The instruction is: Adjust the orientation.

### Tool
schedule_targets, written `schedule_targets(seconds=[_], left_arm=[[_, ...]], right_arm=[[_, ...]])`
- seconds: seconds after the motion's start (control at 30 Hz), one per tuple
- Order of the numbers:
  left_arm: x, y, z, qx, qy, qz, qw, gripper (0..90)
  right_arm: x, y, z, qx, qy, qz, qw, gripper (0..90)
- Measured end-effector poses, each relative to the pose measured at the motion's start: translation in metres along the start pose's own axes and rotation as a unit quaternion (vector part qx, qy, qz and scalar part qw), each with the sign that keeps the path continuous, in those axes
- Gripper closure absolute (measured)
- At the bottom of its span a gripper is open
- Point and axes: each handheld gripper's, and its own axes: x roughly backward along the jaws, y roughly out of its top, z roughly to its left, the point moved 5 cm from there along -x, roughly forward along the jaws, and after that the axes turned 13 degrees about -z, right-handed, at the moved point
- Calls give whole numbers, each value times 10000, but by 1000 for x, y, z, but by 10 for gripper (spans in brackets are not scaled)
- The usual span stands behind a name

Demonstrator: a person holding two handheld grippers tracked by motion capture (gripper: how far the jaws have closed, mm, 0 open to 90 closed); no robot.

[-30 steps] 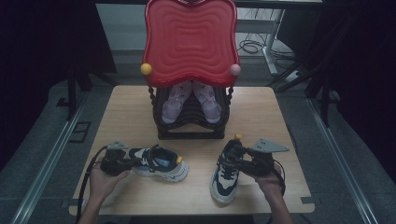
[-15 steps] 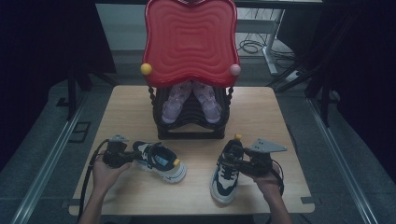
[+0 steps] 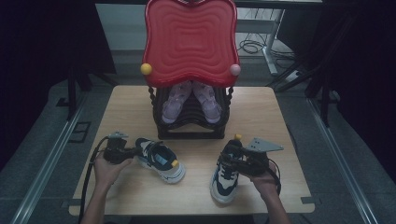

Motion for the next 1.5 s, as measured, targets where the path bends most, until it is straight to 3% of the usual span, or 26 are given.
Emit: schedule_targets(seconds=[0.1, 0.2, 0.3, 0.43, 0.57, 0.6, 0.7, 0.97, 1.07, 1.5], left_arm=[[9, 6, -4, -31, 38, -260, 9997, 802], [19, 12, -13, -106, -166, -534, 9984, 692], [23, 16, -20, -235, -200, -547, 9980, 600], [27, 17, -28, -253, -291, -606, 9974, 523], [30, 17, -30, -343, -155, -679, 9970, 463], [34, 17, -28, -388, -111, -742, 9964, 456], [42, 19, -24, -273, -88, -925, 9953, 441], [59, 22, -19, -268, -169, -1092, 9935, 425], [62, 24, -18, -243, -63, -1258, 9917, 445], [64, 23, -18, -235, -4, -1273, 9916, 447]], right_arm=[[-2, 1, 2, -35, 61, -8, 10000, 565], [-4, 2, 4, -52, 93, -4, 9999, 596], [-7, 3, 8, -58, 121, 21, 9999, 631], [-11, 4, 16, -32, 147, 82, 9999, 732], [-15, 8, 22, 38, 115, 157, 9998, 827], [-16, 10, 24, 34, 122, 157, 9998, 847], [-23, 14, 33, 106, 154, 213, 9996, 881], [-55, 15, 63, 152, 304, 458, 9984, 893], [-67, 13, 71, 110, 308, 509, 9982, 894], [-107, -2, 82, -80, 395, 794, 9960, 895]])
